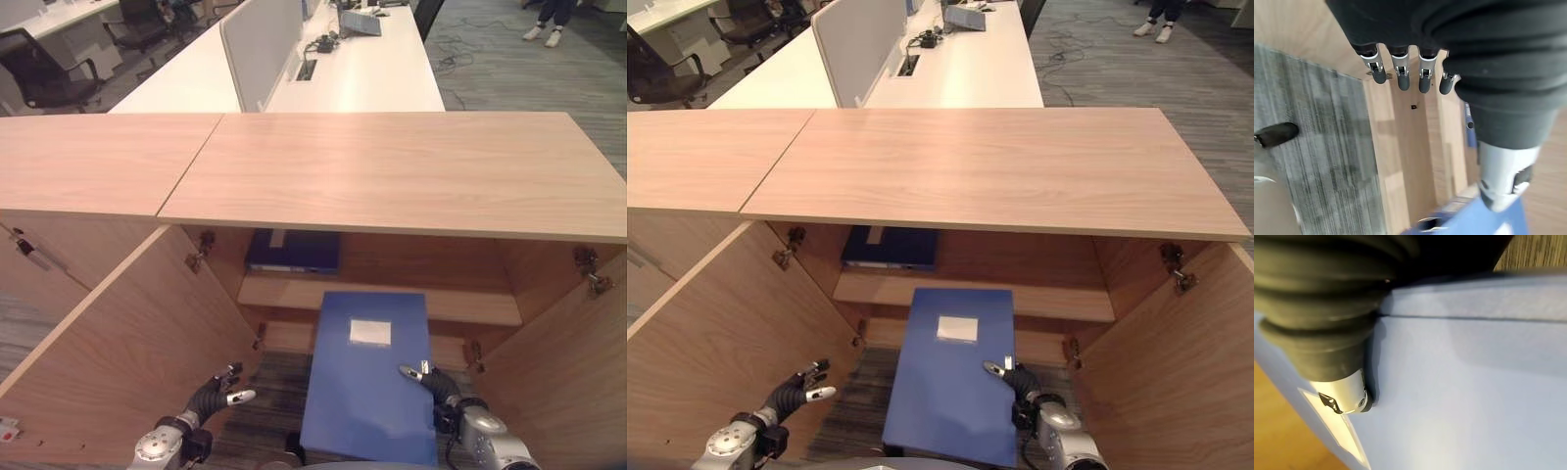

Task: Put the empty folder in the office cabinet

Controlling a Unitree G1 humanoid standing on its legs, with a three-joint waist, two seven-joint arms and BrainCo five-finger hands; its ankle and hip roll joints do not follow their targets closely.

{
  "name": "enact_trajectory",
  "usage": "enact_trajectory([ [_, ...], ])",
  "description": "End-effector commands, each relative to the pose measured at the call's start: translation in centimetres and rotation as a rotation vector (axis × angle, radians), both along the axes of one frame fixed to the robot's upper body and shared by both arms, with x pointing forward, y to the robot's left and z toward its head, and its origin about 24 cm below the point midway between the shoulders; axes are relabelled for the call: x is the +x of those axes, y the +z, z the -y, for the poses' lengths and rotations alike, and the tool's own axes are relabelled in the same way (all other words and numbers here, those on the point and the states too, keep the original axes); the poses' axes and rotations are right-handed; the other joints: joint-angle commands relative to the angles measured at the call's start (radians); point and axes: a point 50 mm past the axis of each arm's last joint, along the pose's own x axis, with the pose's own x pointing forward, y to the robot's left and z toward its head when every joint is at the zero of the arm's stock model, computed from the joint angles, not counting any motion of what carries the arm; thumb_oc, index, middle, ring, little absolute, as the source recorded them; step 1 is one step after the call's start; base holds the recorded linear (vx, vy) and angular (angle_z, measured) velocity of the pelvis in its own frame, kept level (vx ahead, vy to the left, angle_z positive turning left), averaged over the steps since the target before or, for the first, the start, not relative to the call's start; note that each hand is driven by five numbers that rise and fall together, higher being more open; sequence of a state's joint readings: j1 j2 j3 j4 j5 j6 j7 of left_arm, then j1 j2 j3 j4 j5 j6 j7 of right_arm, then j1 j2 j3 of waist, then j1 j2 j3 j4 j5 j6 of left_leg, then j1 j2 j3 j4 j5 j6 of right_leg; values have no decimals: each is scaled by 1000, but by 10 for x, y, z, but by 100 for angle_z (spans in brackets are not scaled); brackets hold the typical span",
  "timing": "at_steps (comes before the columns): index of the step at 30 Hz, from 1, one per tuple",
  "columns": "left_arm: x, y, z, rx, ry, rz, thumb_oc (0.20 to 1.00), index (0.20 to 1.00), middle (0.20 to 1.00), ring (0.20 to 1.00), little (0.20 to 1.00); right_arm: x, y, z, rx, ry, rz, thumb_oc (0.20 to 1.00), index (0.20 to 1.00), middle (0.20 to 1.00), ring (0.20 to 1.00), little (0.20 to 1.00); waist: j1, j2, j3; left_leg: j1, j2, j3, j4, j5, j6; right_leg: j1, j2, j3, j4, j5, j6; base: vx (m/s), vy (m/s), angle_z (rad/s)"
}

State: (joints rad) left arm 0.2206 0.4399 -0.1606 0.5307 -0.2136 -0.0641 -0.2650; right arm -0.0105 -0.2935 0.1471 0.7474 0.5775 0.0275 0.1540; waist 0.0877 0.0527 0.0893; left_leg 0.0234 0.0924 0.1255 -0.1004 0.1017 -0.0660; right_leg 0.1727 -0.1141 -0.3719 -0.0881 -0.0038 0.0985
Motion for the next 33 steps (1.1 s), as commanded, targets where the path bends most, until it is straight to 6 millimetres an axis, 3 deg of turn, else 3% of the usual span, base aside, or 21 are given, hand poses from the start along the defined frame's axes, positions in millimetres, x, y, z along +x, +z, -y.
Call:
enact_trajectory([
  [1,24,14,-9,168,-119,91,1000,1000,1000,1000,1000,68,46,2,140,-250,284,200,200,200,200,200,20,-23,39,36,12,-44,13,-82,-42,1,-60,79,8,-19,59,-28,-30,11],
  [3,19,6,-9,194,-141,41,1000,1000,1000,1000,1000,83,56,9,190,-368,322,200,200,200,200,200,32,-18,46,24,11,-48,13,-79,-42,-8,-60,76,9,-19,61,-52,-27,18],
  [5,22,-3,-3,206,-138,8,1000,1000,1000,1000,1000,115,84,27,281,-605,413,200,200,200,200,200,51,-6,75,-24,8,-61,13,-66,-41,-50,-61,72,16,-17,62,-140,-28,23],
  [6,24,-6,-1,210,-134,0,1000,1000,1000,1000,1000,130,104,45,338,-752,471,200,200,200,200,200,60,4,87,-51,4,-68,13,-60,-39,-76,-62,70,26,-19,62,-187,1,34],
  [8,43,-1,6,223,-167,37,1000,1000,1000,1000,1000,161,179,101,528,-1094,658,200,200,200,200,200,95,44,131,-157,0,-99,13,-29,-32,-213,-84,57,114,-41,60,-167,46,39],
  [9,43,-3,6,236,-181,30,1000,1000,1000,1000,1000,161,193,115,554,-1161,692,200,200,200,200,200,102,52,136,-177,-2,-108,13,-24,-31,-238,-92,51,135,-48,60,-67,64,40],
  [10,48,-1,8,257,-215,39,1000,1000,1000,1000,1000,164,232,137,585,-1217,782,200,200,200,200,200,113,70,144,-223,-8,-122,17,-16,-32,-295,-108,47,185,-74,60,9,56,42],
  [11,49,-1,7,264,-218,41,1000,1000,1000,1000,1000,166,253,145,584,-1226,826,200,200,200,200,200,120,77,148,-242,-9,-125,18,-13,-32,-322,-117,51,207,-81,61,41,52,34],
  [14,47,-2,6,271,-212,37,1000,1000,1000,1000,1000,171,286,148,566,-1203,893,200,200,200,200,200,130,77,149,-264,-10,-121,24,-22,-33,-350,-123,61,230,-101,61,51,30,23],
  [18,43,-5,4,272,-199,18,1000,1000,1000,1000,1000,174,310,147,563,-1190,947,200,200,200,200,200,140,70,154,-280,-14,-118,56,-39,-25,-360,-129,74,259,-118,60,36,32,1],
  [19,41,-5,-5,317,-208,-2,1000,1000,1000,1000,1000,178,310,140,564,-1163,959,200,200,200,200,200,137,64,160,-274,-29,-119,107,-93,-2,-386,-152,74,373,-102,85,51,62,-3],
  [20,41,-5,-6,319,-208,-2,1000,1000,1000,1000,1000,178,310,140,565,-1162,958,200,200,200,200,200,137,61,161,-277,-32,-117,112,-97,1,-394,-158,79,388,-107,89,72,148,-7],
  [21,40,-3,-13,335,-188,-5,1000,1000,1000,1000,1000,184,314,130,568,-1116,970,200,200,200,200,200,135,67,168,-266,-31,-109,130,-118,13,-445,-173,69,496,-57,118,4,108,-4],
  [22,40,-3,-14,334,-183,-4,1000,1000,1000,1000,1000,185,315,128,568,-1112,970,200,200,200,200,200,134,64,170,-271,-35,-104,135,-123,17,-459,-180,79,515,-60,123,16,190,-1],
  [23,36,-2,-21,363,-163,-8,1000,1000,1000,1000,1000,192,320,116,576,-1060,974,200,200,200,200,200,126,99,193,-246,-6,-109,145,-131,32,-585,-192,134,709,20,160,113,80,-26],
  [24,36,-3,-21,354,-159,-10,1000,1000,1000,1000,1000,194,319,112,582,-1045,963,200,200,200,200,200,125,100,195,-223,1,-106,147,-146,23,-594,-211,144,694,2,160,272,-126,-36],
  [25,37,-5,-18,341,-148,-17,1000,1000,1000,1000,1000,197,320,106,586,-1028,957,200,200,200,200,200,124,86,212,-175,1,-98,153,-173,-8,-585,-264,117,516,-7,143,452,-439,-38],
  [26,36,-6,-26,363,-117,-35,1000,1000,1000,1000,1000,198,323,104,568,-1026,958,200,200,200,200,200,110,70,223,-125,12,-93,147,-201,-42,-600,-302,65,306,52,142,372,-403,-21],
  [29,36,-7,-28,386,-122,-43,1000,1000,1000,1000,1000,195,318,110,564,-1052,945,200,200,200,200,200,98,73,224,-64,44,-104,132,-232,-62,-554,-273,74,157,118,156,288,-274,-7],
  [31,33,-10,-29,408,-151,-62,1000,1000,1000,1000,1000,187,314,125,541,-1089,951,200,200,200,200,200,85,63,213,-59,34,-116,130,-218,-75,-527,-277,106,146,163,154,245,-201,35],
  [33,27,-16,-25,404,-152,-90,1000,1000,1000,1000,1000,182,305,132,515,-1095,940,200,200,200,200,200,57,77,182,-58,48,-133,130,-209,-88,-505,-272,120,153,159,144,210,-189,76],
])
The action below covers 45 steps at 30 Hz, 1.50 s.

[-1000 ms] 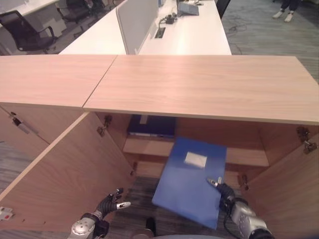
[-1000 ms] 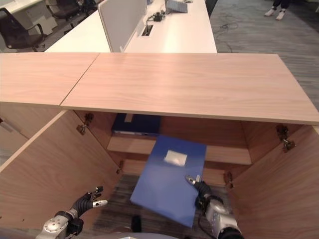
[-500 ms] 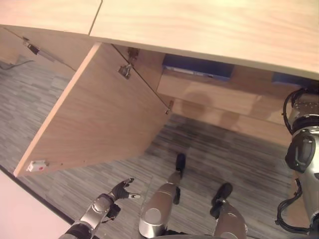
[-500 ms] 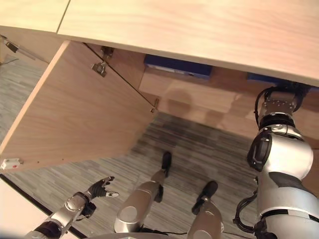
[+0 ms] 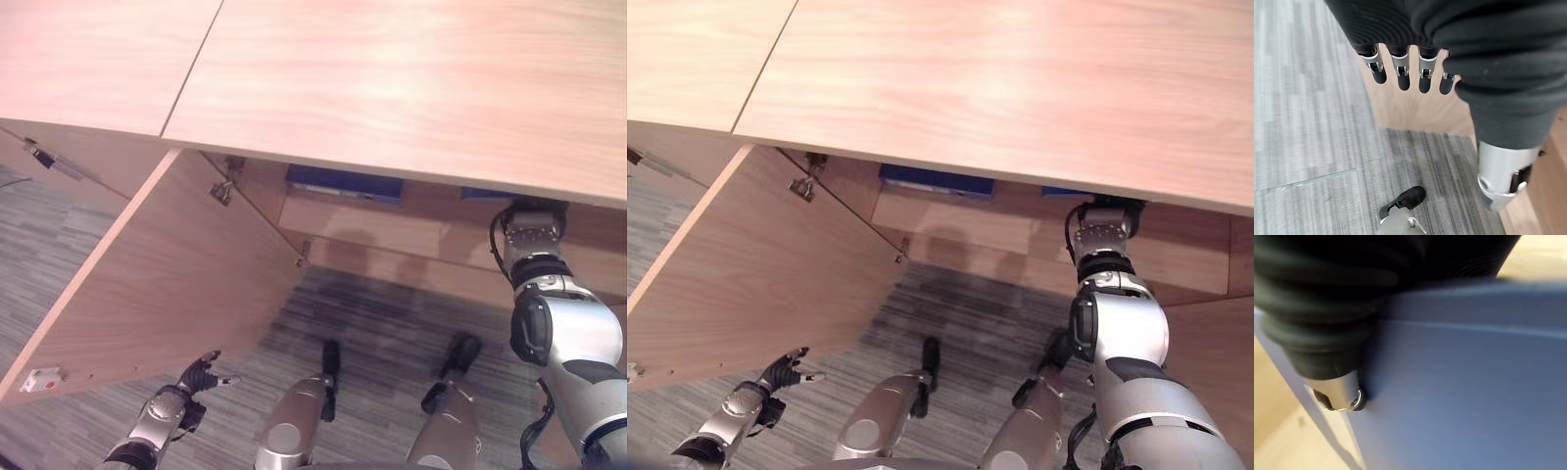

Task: Put the empty folder in the office cabinet

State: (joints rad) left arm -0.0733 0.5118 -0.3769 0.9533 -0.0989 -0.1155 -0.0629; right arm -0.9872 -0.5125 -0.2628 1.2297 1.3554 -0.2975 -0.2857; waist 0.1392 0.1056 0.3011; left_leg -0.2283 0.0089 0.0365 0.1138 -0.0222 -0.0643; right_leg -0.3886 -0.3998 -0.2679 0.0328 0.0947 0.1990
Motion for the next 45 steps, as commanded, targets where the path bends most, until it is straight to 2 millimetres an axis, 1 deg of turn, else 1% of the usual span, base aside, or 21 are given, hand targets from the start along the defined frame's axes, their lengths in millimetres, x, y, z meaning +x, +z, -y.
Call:
enact_trajectory([
  [1,-10,-6,6,23,-76,-38,1000,1000,1000,1000,1000,-1,67,24,-199,-30,165,200,200,200,200,200,-2,30,-39,202,140,-47,-81,-87,-95,67,25,18,40,42,39,212,-179,94],
  [2,-16,-10,6,17,-69,-62,1000,1000,1000,1000,1000,-1,59,22,-203,-17,148,200,200,200,200,200,-15,36,-47,212,152,-52,-78,-81,-103,77,35,19,51,24,28,274,-267,44],
  [3,-26,-15,6,17,-70,-100,1000,1000,1000,1000,1000,-1,46,19,-202,3,122,200,200,200,200,200,-19,46,-54,212,183,-48,-50,-27,-123,107,66,9,57,-21,3,223,-293,-5],
  [5,-29,-16,4,27,-80,-120,1000,1000,1000,1000,1000,-4,40,23,-200,4,117,200,200,200,200,200,-19,54,-50,172,210,-52,44,95,-148,150,100,-20,48,-58,-36,124,-295,-6],
  [6,-30,-16,3,31,-77,-125,1000,1000,1000,1000,1000,-6,40,27,-203,-4,113,200,200,200,200,200,-17,52,-46,145,213,-54,100,128,-147,170,109,-25,38,-70,-52,164,-404,26],
  [7,-25,-14,3,25,-53,-100,1000,1000,1000,1000,1000,-12,39,37,-207,-27,101,200,200,200,200,200,-14,46,-39,73,221,-40,178,160,-139,210,124,-35,17,-109,-77,145,-307,22],
  [9,-24,-14,5,16,-47,-94,1000,1000,1000,1000,1000,-12,43,38,-211,-32,108,200,200,200,200,200,-11,51,-37,51,216,-36,173,155,-138,218,128,-37,15,-119,-79,110,-144,39],
  [11,-24,-16,10,-4,-50,-96,1000,1000,1000,1000,1000,-13,49,40,-222,-37,115,200,200,200,200,200,-4,61,-35,9,189,-32,108,121,-127,235,136,-44,8,-137,-81,171,-35,16],
  [12,-25,-17,13,-4,-67,-106,1000,1000,1000,1000,1000,-12,50,39,-228,-34,118,200,200,200,200,200,5,66,-38,-3,172,-30,48,110,-120,239,141,-41,5,-144,-78,263,-13,12],
  [13,-27,-19,16,1,-93,-114,1000,1000,1000,1000,1000,-11,54,38,-235,-30,121,200,200,200,200,200,26,76,-36,-47,137,-43,-25,135,-113,248,160,-31,5,-157,-78,292,-4,15],
  [15,-36,-22,14,6,-82,-140,1000,1000,1000,1000,1000,-5,53,29,-231,-4,120,200,200,200,200,200,41,88,-49,-27,132,-57,-119,133,-103,241,190,0,25,-180,-74,222,-21,-4],
  [17,-37,-20,10,26,-92,-137,1000,1000,1000,1000,1000,-1,57,23,-219,6,141,200,200,200,200,200,48,100,-47,-11,126,-74,-119,131,-92,231,198,23,51,-179,-80,76,26,-71],
  [22,-28,-14,9,21,-101,-94,1000,1000,1000,1000,1000,0,63,25,-190,-16,153,200,200,200,200,200,53,104,-36,9,113,-49,-137,119,-76,170,184,64,90,-172,-79,18,84,-42],
  [25,-16,-8,17,-13,-114,-40,1000,1000,1000,1000,1000,2,75,24,-165,-29,180,200,200,200,200,200,52,108,-4,-31,104,-38,-100,93,-61,91,168,94,126,-157,-72,-58,89,-23],
  [27,-5,-2,23,-30,-134,-1,1000,1000,1000,1000,1000,0,81,29,-149,-49,180,200,200,200,200,200,52,105,19,-83,96,-35,-26,50,-53,32,155,115,195,-182,-71,-41,53,-27],
  [28,7,6,28,-43,-165,44,1000,1000,1000,1000,1000,-1,83,31,-134,-61,176,200,200,200,200,200,46,108,46,-142,81,-38,46,19,-49,-26,146,128,267,-207,-76,-102,39,-4],
  [32,23,19,25,-30,-186,104,1000,1000,1000,1000,1000,-1,86,33,-107,-73,176,200,200,200,200,200,30,107,93,-251,64,-42,196,-42,-41,-119,130,144,398,-248,-87,-78,9,20],
  [33,24,19,25,-30,-185,106,1000,1000,1000,1000,1000,-1,87,33,-106,-73,179,200,200,200,200,200,31,104,89,-268,63,-42,215,-52,-40,-136,128,148,414,-257,-87,-7,-2,20],
  [34,28,23,22,-17,-184,121,1000,1000,1000,1000,1000,-1,87,34,-94,-77,180,200,200,200,200,200,24,102,100,-303,62,-53,286,-99,-38,-164,128,166,474,-295,-89,44,-21,7],
  [35,30,25,19,-5,-185,127,1000,1000,1000,1000,1000,-1,88,33,-88,-78,184,200,200,200,200,200,22,101,105,-327,64,-57,326,-121,-37,-186,126,173,509,-313,-90,34,-25,7],
  [45,52,49,14,37,-223,222,1000,1000,1000,1000,1000,1,99,32,-38,-86,230,200,200,200,200,200,13,90,126,-537,61,-78,620,-253,-6,-394,135,222,759,-409,-119,-28,-15,6],
])
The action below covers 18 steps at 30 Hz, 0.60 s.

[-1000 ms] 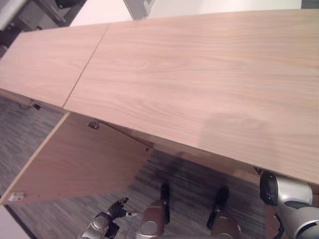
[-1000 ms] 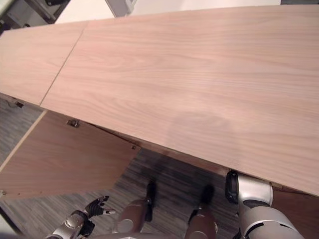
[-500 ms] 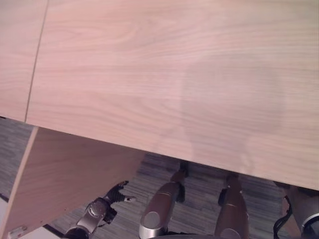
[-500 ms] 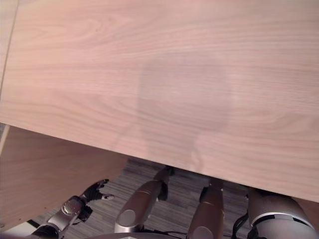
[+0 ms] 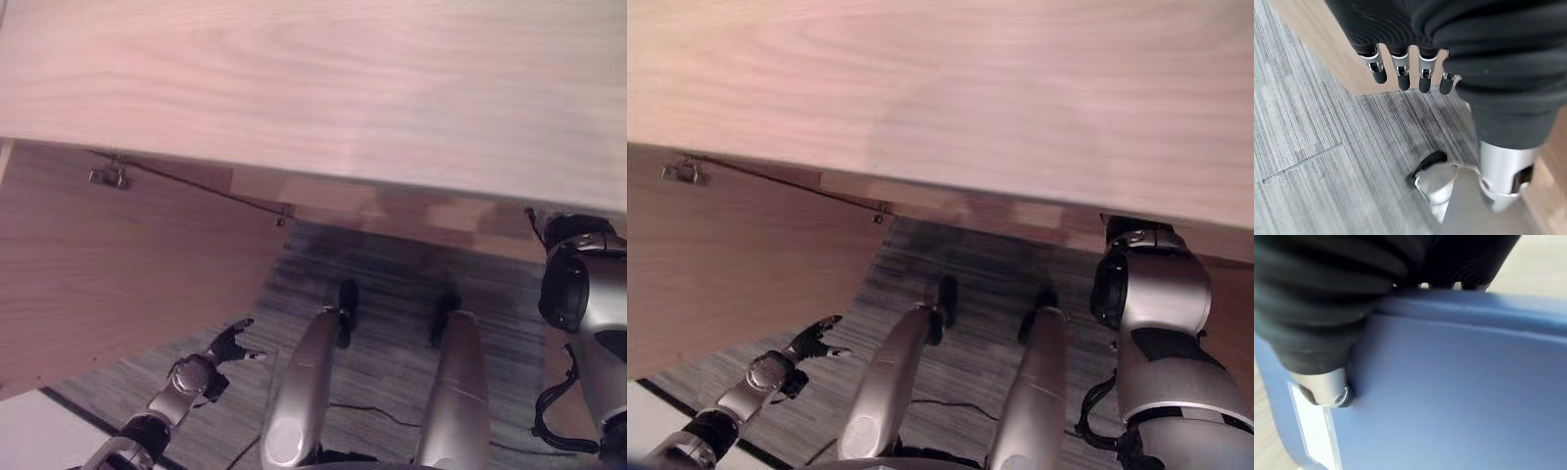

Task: Put the empty folder in the office cabinet

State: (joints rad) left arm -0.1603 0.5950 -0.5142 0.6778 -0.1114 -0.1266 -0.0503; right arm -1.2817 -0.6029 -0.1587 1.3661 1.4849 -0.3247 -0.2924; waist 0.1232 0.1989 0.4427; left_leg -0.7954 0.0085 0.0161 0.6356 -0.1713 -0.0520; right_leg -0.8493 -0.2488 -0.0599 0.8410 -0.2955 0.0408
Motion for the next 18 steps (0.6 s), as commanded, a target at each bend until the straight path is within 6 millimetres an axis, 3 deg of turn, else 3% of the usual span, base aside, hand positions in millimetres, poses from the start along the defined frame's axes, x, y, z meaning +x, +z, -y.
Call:
enact_trajectory([
  [1,-6,2,-23,51,46,-11,1000,1000,1000,1000,1000,-17,10,31,-69,-68,41,200,200,200,200,200,29,-3,-16,25,62,-57,104,-107,-18,61,-16,15,-44,-20,40,-8,2,4],
  [8,3,23,-23,17,18,53,1000,1000,1000,1000,1000,-18,15,33,-81,-62,39,200,200,200,200,200,38,-10,-7,-21,59,-66,189,-151,-1,23,-7,18,31,-70,23,3,-2,-1],
  [17,5,33,-29,13,11,69,1000,1000,1000,1000,1000,-16,19,31,-103,-35,39,200,200,200,200,200,43,-20,-5,-27,47,-73,194,-165,6,29,-6,9,35,-76,19,0,0,0],
  [18,5,34,-30,10,13,70,1000,1000,1000,1000,1000,-15,19,31,-104,-31,37,492,492,492,492,492,45,-21,-6,-26,47,-73,194,-166,7,28,-5,8,36,-77,18,0,0,0],
])
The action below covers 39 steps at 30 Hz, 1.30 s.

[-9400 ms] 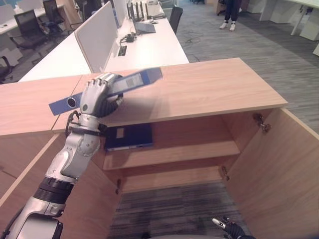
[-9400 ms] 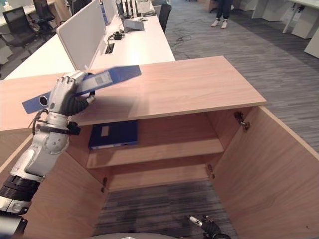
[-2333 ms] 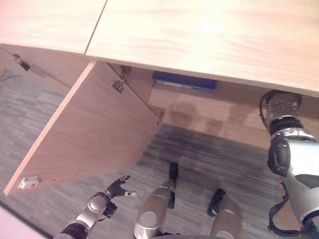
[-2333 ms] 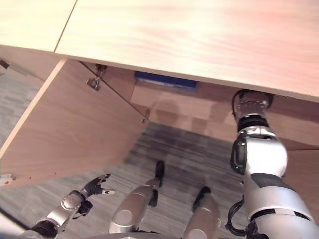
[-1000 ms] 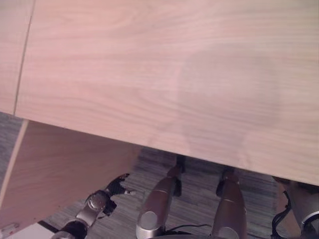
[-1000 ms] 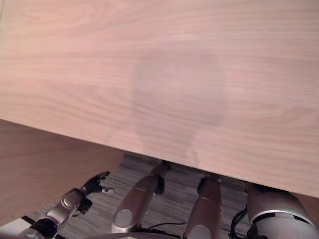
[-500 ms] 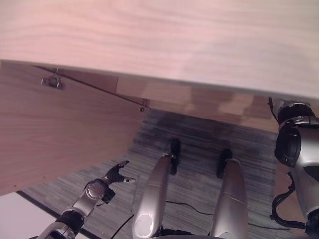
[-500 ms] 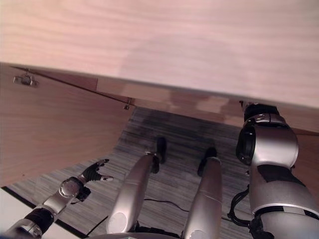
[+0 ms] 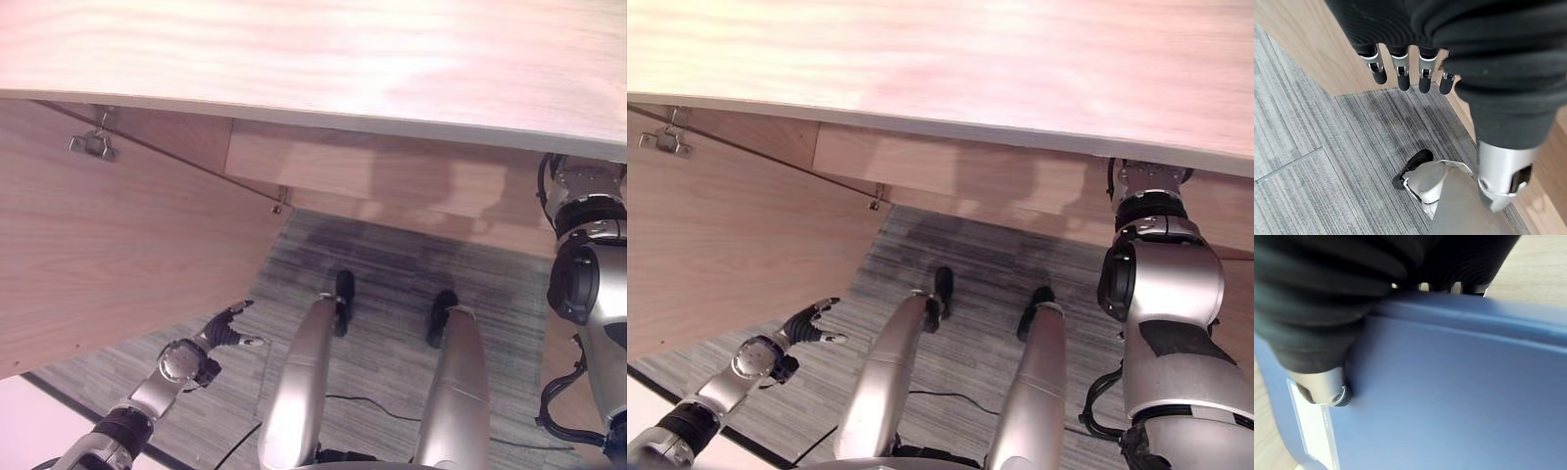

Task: Put the empty folder in the office cabinet

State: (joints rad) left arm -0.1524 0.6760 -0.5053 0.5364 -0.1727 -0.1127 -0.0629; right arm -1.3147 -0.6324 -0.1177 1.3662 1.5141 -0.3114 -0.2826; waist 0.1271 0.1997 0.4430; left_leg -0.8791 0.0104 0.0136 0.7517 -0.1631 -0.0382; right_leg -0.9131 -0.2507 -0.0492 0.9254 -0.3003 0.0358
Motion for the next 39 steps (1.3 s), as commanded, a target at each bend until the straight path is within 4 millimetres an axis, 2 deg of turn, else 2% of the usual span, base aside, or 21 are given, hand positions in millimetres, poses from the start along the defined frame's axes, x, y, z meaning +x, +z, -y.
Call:
enact_trajectory([
  [1,-5,8,-26,38,42,-7,1000,1000,1000,1000,1000,-14,3,27,-81,-34,-4,1000,1000,1000,1000,1000,42,-24,-8,57,44,-70,78,-175,-7,92,-4,-3,-49,-73,22,0,0,0],
  [5,-6,9,-30,52,44,-9,1000,1000,1000,1000,1000,-13,2,25,-83,-22,-29,1000,1000,1000,1000,1000,46,-29,-11,57,45,-70,80,-179,-6,98,-4,-7,-49,-75,19,0,0,0],
  [7,-9,-4,-23,52,51,-58,1000,1000,1000,1000,1000,-8,-1,17,-71,-1,-78,1000,1000,1000,1000,1000,41,-41,-9,60,45,-71,80,-181,-4,99,-1,-8,-50,-74,18,0,0,0],
  [10,-24,-23,-28,87,102,-115,1000,1000,1000,1000,1000,-16,-9,29,-67,-19,-201,1000,1000,1000,1000,1000,51,-43,-9,73,42,-72,67,-182,-2,114,-4,-13,-59,-74,15,2,-22,3],
  [11,-29,-28,-31,116,105,-145,1000,1000,1000,1000,1000,-20,-18,35,-67,-13,-297,1000,1000,1000,1000,1000,55,-48,-8,81,41,-78,59,-183,-1,128,-4,-15,-67,-74,14,3,-48,9],
  [14,-27,-30,-31,148,91,-158,1000,1000,1000,1000,1000,-25,-21,39,-71,-5,-379,1000,1000,1000,1000,1000,56,-49,-1,97,41,-80,46,-181,-1,143,-2,-21,-75,-72,12,4,-35,9],
  [16,-26,-33,-28,170,85,-173,1000,1000,1000,1000,1000,-30,-30,43,-75,1,-482,1000,1000,1000,1000,1000,57,-58,-2,111,40,-85,36,-182,2,162,-2,-23,-86,-72,7,16,-25,10],
  [20,-25,-38,-23,175,88,-180,1000,1000,1000,1000,1000,-31,-42,39,-57,9,-580,1000,1000,1000,1000,1000,56,-61,-5,135,40,-86,15,-180,3,186,0,-30,-104,-68,5,6,-3,1],
  [26,-29,-52,-14,156,152,-204,1000,1000,1000,1000,1000,-22,-59,15,-91,43,-743,1000,1000,1000,1000,1000,51,-79,-16,175,42,-87,-24,-174,4,226,7,-36,-147,-48,4,0,0,0],
  [33,-25,-60,-3,148,197,-212,1000,1000,1000,1000,1000,-9,-72,-16,-96,85,-778,1000,1000,1000,1000,1000,39,-99,-27,212,47,-88,-57,-165,-1,266,11,-37,-182,-33,5,1,0,0],
  [39,-27,-63,-1,126,219,-222,1000,1000,1000,1000,1000,-9,-89,-22,-105,107,-821,1000,1000,1000,1000,1000,39,-106,-34,243,50,-91,-75,-165,-4,300,14,-42,-199,-34,4,4,-5,0],
])
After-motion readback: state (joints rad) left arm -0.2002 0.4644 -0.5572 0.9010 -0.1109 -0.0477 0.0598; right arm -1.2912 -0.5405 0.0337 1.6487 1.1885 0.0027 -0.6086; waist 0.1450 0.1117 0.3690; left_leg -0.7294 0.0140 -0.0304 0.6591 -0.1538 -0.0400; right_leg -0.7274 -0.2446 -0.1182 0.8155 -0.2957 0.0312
